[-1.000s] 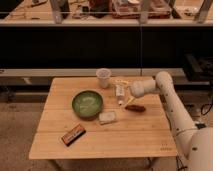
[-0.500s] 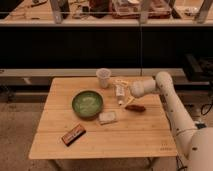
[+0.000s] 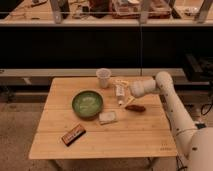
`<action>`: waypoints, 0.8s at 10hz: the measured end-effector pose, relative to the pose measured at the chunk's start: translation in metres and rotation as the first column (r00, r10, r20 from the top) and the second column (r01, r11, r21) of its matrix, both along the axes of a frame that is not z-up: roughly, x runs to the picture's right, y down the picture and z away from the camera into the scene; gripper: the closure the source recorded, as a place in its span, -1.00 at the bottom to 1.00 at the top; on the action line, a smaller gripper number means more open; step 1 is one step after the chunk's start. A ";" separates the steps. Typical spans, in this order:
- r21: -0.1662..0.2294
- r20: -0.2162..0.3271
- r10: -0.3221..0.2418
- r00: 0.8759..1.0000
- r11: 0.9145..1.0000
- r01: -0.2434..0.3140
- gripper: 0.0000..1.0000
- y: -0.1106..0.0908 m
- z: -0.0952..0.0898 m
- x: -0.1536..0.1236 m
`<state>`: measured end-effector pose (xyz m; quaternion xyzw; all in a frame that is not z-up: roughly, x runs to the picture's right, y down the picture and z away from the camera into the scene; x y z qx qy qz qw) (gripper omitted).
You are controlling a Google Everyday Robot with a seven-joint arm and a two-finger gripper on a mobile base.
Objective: Place the pepper on the white sponge
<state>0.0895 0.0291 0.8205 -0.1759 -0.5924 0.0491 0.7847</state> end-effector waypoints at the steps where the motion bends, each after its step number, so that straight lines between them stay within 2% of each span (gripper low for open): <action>1: 0.014 -0.048 0.030 0.998 0.999 -0.029 -0.60 -0.009 0.004 0.022; 3: 0.039 -0.166 0.094 0.982 0.995 -0.089 -0.60 -0.022 0.009 0.079; 4: 0.043 -0.199 0.107 0.974 0.994 -0.100 -0.60 -0.023 0.010 0.095; 5: 0.035 -0.251 0.114 0.961 0.994 -0.108 -0.60 -0.017 0.010 0.119; 7: -0.014 -0.324 0.080 0.943 0.996 -0.090 -0.60 0.003 0.014 0.144; 8: -0.066 -0.362 0.040 0.931 0.995 -0.068 -0.60 0.021 0.018 0.153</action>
